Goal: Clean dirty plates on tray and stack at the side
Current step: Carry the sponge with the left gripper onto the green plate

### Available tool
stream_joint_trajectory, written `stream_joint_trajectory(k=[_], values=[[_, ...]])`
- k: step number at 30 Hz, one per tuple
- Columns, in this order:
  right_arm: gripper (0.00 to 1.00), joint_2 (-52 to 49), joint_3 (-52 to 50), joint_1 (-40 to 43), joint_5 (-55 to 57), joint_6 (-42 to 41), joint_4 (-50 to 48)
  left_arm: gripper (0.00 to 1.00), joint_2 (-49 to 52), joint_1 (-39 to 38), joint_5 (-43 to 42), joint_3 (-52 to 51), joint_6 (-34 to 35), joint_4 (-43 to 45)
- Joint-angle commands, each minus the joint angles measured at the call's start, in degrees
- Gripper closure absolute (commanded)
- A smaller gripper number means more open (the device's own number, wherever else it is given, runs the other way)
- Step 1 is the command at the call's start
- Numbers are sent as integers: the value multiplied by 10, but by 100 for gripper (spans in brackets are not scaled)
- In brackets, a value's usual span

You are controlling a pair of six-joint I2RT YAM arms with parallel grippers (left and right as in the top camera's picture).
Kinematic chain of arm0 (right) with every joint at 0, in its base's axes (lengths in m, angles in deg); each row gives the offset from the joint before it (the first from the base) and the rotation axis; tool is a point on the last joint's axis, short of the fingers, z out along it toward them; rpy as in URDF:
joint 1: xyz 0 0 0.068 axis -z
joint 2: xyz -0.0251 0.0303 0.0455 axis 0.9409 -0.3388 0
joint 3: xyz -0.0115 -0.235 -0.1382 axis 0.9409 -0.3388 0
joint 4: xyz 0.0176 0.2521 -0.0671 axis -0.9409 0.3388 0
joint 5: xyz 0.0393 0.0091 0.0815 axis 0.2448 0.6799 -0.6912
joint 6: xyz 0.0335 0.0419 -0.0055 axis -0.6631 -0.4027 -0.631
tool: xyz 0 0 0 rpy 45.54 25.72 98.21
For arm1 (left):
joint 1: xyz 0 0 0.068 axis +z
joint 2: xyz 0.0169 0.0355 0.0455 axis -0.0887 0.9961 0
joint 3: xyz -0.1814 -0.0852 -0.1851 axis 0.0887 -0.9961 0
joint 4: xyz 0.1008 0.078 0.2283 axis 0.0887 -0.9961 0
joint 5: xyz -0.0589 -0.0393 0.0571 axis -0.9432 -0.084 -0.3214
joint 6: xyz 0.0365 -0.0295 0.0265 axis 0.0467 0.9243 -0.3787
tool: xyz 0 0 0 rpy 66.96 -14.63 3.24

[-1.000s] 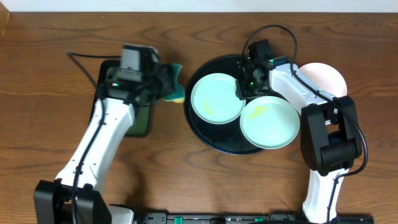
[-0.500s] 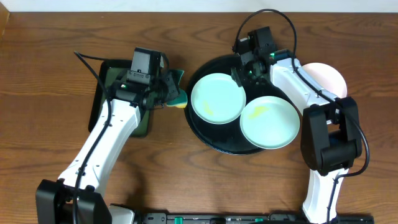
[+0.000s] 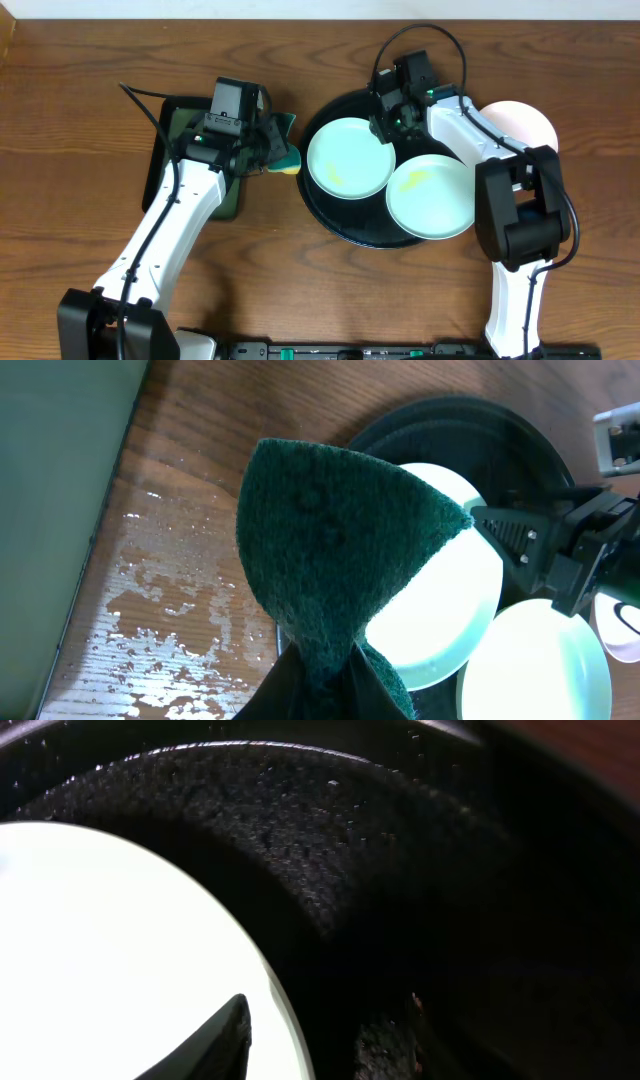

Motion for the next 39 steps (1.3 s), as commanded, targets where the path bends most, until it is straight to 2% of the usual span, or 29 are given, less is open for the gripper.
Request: stream_joint_trajectory(k=[1,8,10,14,15,18,25,30,36,39], values=[[59,-7,9,-14,-8,7,-2,93,0,-1,3,-1,7,-2],[64,-25,9,-20,-7,6,1,93,0,-1,3,-1,7,-2],[70,-28,9,-20,-7,6,5,93,0,-1,3,-1,7,-4],[96,-28,9,-20,3,-7,11,93,0,-1,3,-1,8,-4],[99,-28,12,-20,8,-9,15,93,0,-1,3,-1,10,-4],[99,-28,20,-20,20,-24,33,93,0,-1,2,-1,28,-3],[99,-27,78,-20,31,-124,137,93,1,-1,1,-1,62,6],[99,-26,114,-21,31,-140,206,93,6,-9,-1,-1,85,37],[99,-27,111,-21,31,-140,219,93,26,-53,-5,-1,89,110],[99,-27,111,-21,36,-143,219,93,52,-76,18,-1,131,142]])
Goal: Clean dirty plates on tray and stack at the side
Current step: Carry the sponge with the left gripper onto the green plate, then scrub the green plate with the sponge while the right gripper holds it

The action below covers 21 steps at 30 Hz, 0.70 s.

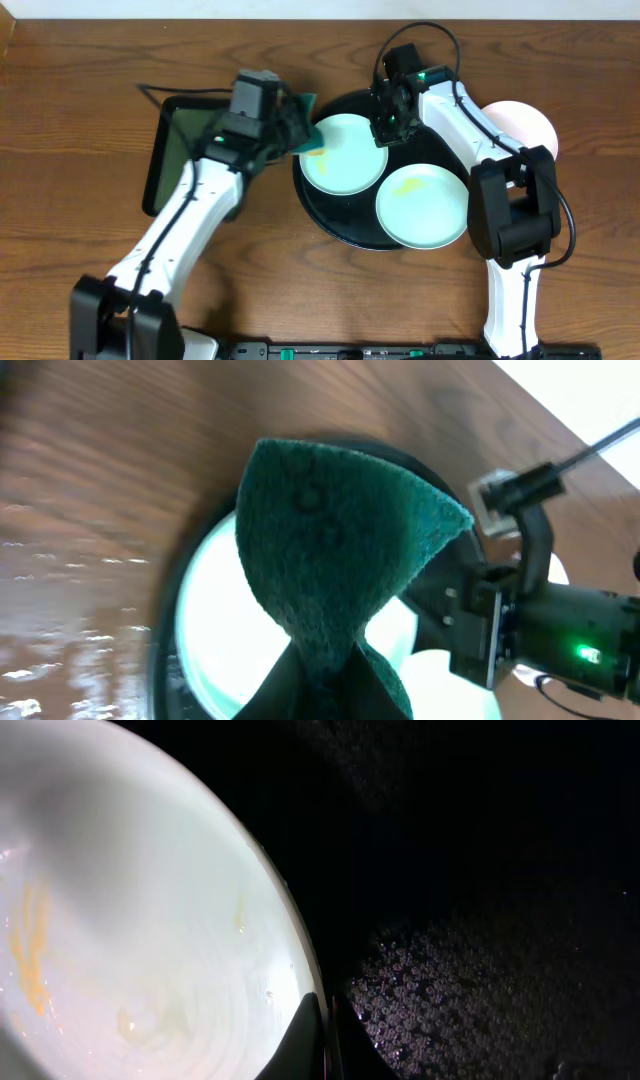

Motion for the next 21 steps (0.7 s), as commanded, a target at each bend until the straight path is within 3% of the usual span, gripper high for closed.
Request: stream_joint_trajectory(k=[1,12,21], values=[[99,-8,6,-5,23,-21,1,93,35,-24,30,-1,58,20],[99,-42,6,-5,41,-26,-7,92,157,-41,42,-1,78,76],[99,-98,6,-5,39,-26,-10,93,167,-46,29,-1,78,89]])
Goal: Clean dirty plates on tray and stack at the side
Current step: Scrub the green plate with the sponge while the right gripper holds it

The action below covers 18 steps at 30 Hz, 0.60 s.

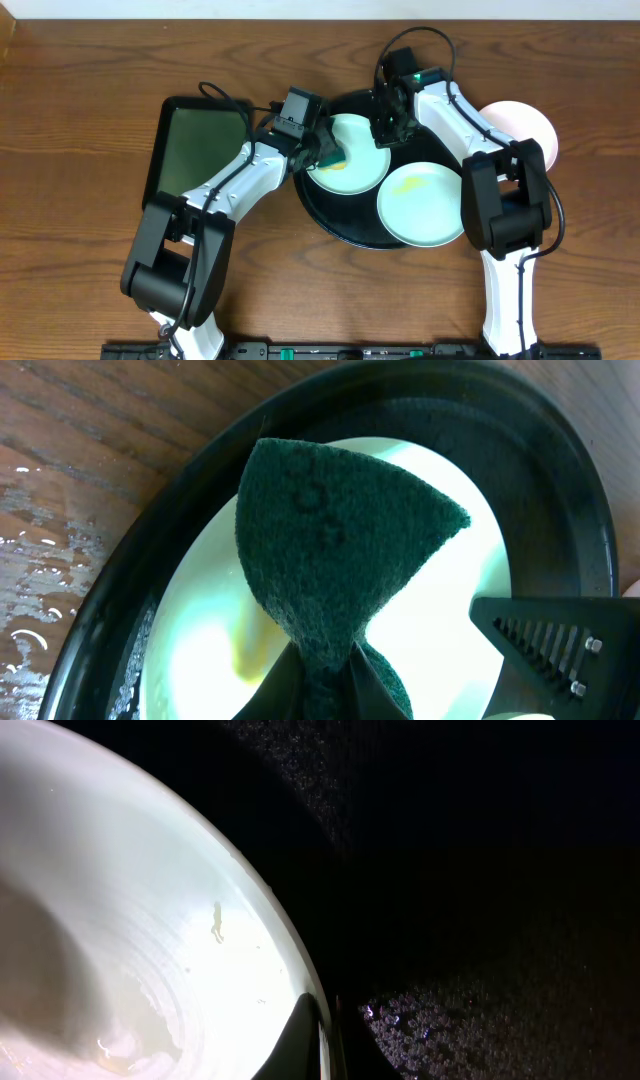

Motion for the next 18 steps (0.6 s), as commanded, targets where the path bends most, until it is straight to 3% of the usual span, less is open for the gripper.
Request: stream_joint_trajectory(k=[1,7,18], values=[[99,-55,-11,-6,19,-11,-7,93,-2,-9,0,-1,5,11],[99,-55,-11,-6,19,-11,-7,92,2,-36,11,-1,7,40],[99,-55,-11,-7,19,-11,-2,92,46,-59,111,-1,87,41]])
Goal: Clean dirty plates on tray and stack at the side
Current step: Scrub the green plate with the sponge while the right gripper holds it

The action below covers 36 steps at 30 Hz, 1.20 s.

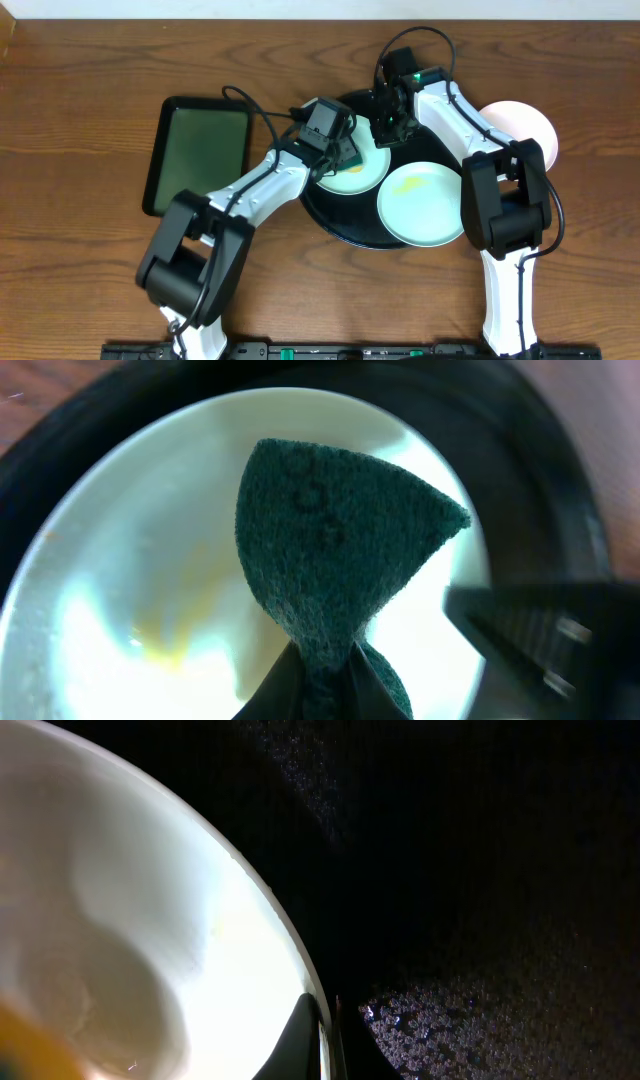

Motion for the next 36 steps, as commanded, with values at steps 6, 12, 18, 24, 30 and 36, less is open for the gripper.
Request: stream_joint_trajectory(k=[6,12,18,24,30,36], values=[[99,-54,-12,-7,19,-11,-2,92,73,3,40,-1,27,-5],[99,-54,-12,-7,19,-11,-3,93,67,19,126,-1,13,-91],[99,-54,-12,-7,19,-11,-3,93,23,53,181,-1,-12,-148],[99,-54,-12,-7,19,-11,-2,92,-17,54,153,-1,-14,-116],[99,-54,-12,-7,19,-11,-3,92,-9,38,-9,-1,-14,-25],[99,-54,-12,-7,19,-11,-3,92,1,6,-46,-1,-14,21]])
